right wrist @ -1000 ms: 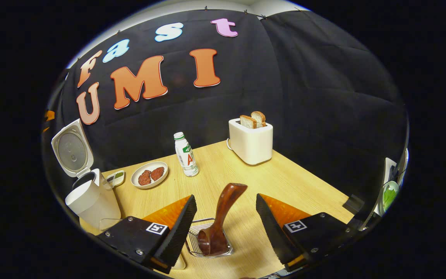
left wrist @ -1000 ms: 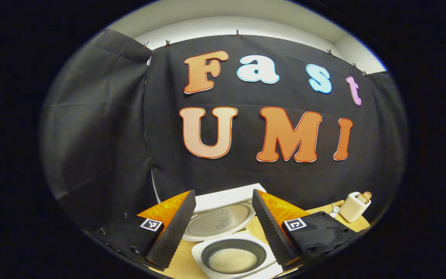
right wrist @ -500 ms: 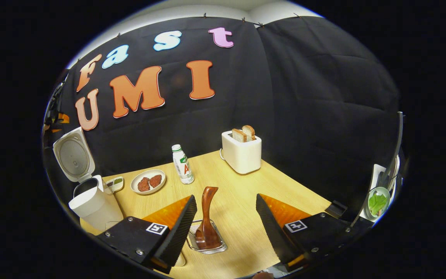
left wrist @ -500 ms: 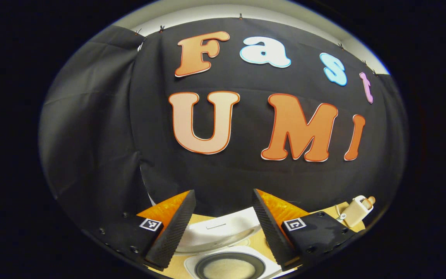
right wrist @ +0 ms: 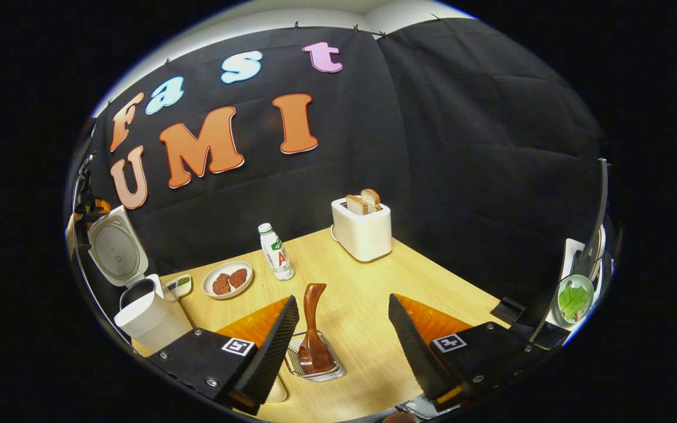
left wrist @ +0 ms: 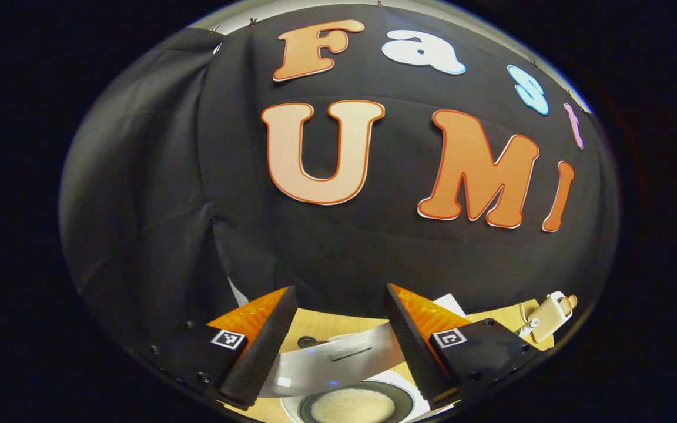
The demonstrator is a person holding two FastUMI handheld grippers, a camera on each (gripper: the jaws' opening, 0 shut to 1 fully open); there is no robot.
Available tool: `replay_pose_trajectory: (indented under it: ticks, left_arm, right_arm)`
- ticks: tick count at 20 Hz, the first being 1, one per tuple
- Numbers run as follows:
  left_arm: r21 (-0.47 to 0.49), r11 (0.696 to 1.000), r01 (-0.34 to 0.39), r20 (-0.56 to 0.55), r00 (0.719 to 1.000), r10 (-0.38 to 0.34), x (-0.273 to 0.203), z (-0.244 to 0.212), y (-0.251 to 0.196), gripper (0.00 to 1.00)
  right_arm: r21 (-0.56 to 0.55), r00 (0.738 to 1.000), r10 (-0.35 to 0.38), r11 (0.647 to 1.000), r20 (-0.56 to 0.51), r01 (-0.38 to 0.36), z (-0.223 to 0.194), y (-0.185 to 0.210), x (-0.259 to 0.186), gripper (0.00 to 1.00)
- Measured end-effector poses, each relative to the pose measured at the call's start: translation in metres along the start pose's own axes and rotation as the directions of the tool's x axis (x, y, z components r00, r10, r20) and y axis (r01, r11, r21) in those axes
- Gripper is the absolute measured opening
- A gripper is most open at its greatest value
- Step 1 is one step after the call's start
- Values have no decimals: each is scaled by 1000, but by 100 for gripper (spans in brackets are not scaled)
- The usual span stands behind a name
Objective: Close the left gripper, press the button to open the rice cooker; take a wooden spoon from the chopstick holder with the right hand, scoop a spoonful of rice and pour it into the rice cooker, then put the wooden spoon back into the chopstick holder.
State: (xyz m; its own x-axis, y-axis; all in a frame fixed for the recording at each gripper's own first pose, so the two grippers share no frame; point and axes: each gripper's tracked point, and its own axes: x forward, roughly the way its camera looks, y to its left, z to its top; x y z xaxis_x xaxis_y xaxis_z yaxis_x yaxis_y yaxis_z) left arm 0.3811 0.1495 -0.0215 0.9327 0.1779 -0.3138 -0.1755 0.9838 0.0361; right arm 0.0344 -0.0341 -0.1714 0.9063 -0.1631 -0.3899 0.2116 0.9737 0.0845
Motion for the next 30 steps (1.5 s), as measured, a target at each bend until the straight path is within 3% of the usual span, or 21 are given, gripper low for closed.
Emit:
replay_pose_trajectory:
  ticks: [10,15,18,22,30]
  left_arm:
    - [-19,999,50,-25,998,-50,-61,-38,-19,100]
    - [-78,987,143,-130,980,-152,-97,-100,-50,100]
    - [-47,990,134,-154,978,-140,-108,-140,-56,100]
    - [-84,987,137,-191,970,-151,-114,-187,-64,99]
    - [37,994,107,-239,966,-96,-113,-246,-69,100]
  right_arm:
    - [5,995,95,995,-2,-95,-1,11,-20,95]
    - [1,990,141,990,0,-141,4,20,-27,95]
    - [-24,987,159,987,4,-159,4,24,-29,95]
    - [-33,984,176,984,-23,-177,-6,24,-32,95]
    - [-27,980,181,983,-81,-184,-25,17,-30,95]
